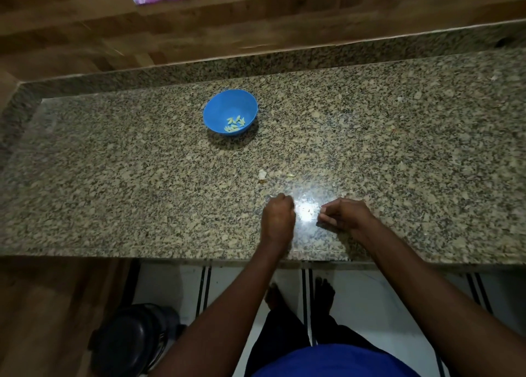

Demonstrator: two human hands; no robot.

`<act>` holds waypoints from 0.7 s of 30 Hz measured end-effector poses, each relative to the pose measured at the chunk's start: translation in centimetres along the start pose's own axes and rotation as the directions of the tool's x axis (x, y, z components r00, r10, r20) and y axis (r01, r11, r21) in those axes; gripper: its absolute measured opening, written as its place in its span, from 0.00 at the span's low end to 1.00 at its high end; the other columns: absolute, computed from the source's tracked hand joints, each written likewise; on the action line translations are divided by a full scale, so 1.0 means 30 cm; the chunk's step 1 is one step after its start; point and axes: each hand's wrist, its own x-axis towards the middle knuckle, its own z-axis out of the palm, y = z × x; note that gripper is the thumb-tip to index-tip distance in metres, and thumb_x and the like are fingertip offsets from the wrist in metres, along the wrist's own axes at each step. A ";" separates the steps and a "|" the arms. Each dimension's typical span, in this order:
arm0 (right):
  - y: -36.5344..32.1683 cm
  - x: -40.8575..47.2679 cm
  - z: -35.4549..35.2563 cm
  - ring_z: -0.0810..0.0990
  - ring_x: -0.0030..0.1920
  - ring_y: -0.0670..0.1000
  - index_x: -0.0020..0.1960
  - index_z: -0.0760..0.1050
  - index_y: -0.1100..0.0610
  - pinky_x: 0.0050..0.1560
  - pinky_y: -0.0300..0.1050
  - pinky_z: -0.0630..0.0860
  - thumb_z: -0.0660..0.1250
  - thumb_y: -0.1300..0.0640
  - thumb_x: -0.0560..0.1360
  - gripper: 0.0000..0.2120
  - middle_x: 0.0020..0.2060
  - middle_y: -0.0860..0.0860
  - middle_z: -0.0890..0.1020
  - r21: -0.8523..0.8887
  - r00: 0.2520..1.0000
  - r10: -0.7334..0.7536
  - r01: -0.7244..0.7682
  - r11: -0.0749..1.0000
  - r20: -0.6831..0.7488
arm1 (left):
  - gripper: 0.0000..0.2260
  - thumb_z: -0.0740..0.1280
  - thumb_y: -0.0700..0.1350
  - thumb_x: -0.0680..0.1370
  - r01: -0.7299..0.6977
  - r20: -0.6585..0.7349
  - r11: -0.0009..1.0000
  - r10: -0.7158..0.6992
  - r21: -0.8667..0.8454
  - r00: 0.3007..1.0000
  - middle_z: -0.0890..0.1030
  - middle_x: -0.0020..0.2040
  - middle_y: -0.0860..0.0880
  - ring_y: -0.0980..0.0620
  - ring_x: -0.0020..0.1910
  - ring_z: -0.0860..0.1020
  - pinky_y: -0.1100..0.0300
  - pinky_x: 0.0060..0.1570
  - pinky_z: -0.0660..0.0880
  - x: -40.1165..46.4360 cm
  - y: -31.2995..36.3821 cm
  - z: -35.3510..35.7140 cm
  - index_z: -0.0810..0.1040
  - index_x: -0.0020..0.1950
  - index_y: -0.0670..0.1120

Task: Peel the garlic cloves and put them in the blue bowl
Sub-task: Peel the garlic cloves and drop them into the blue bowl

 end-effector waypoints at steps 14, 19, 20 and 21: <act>0.284 -0.310 0.681 0.83 0.33 0.54 0.56 0.76 0.75 0.29 0.37 0.78 0.67 0.74 0.75 0.10 0.43 0.62 0.81 -0.145 0.920 0.062 -0.006 0.989 0.386 | 0.03 0.69 0.35 0.79 0.338 0.380 -0.194 -0.636 -0.921 0.671 0.84 0.36 0.49 0.55 0.36 0.80 0.64 0.41 0.79 -0.469 -0.478 -0.534 0.82 0.48 0.40; 0.643 -0.509 1.095 0.82 0.29 0.45 0.48 0.78 0.68 0.30 0.34 0.77 0.63 0.72 0.78 0.05 0.34 0.55 0.82 -0.310 0.834 0.139 0.041 0.950 0.535 | 0.05 0.64 0.31 0.80 0.122 0.314 -0.305 -0.729 -0.944 0.609 0.83 0.40 0.47 0.58 0.37 0.82 0.67 0.41 0.78 -0.820 -0.826 -0.763 0.79 0.49 0.38; 0.718 -0.545 1.168 0.81 0.27 0.44 0.49 0.77 0.68 0.29 0.33 0.76 0.62 0.71 0.78 0.05 0.32 0.54 0.82 -0.343 0.810 0.167 0.045 0.938 0.562 | 0.05 0.64 0.31 0.80 0.090 0.304 -0.314 -0.740 -0.945 0.600 0.83 0.39 0.47 0.58 0.37 0.82 0.68 0.42 0.79 -0.889 -0.884 -0.807 0.79 0.50 0.38; 0.799 -0.581 1.241 0.80 0.27 0.43 0.51 0.76 0.69 0.29 0.32 0.76 0.62 0.71 0.79 0.05 0.32 0.54 0.81 -0.370 0.787 0.195 0.046 0.928 0.585 | 0.05 0.64 0.31 0.80 0.064 0.295 -0.320 -0.754 -0.945 0.587 0.83 0.39 0.48 0.58 0.36 0.82 0.68 0.42 0.79 -0.964 -0.947 -0.848 0.79 0.50 0.38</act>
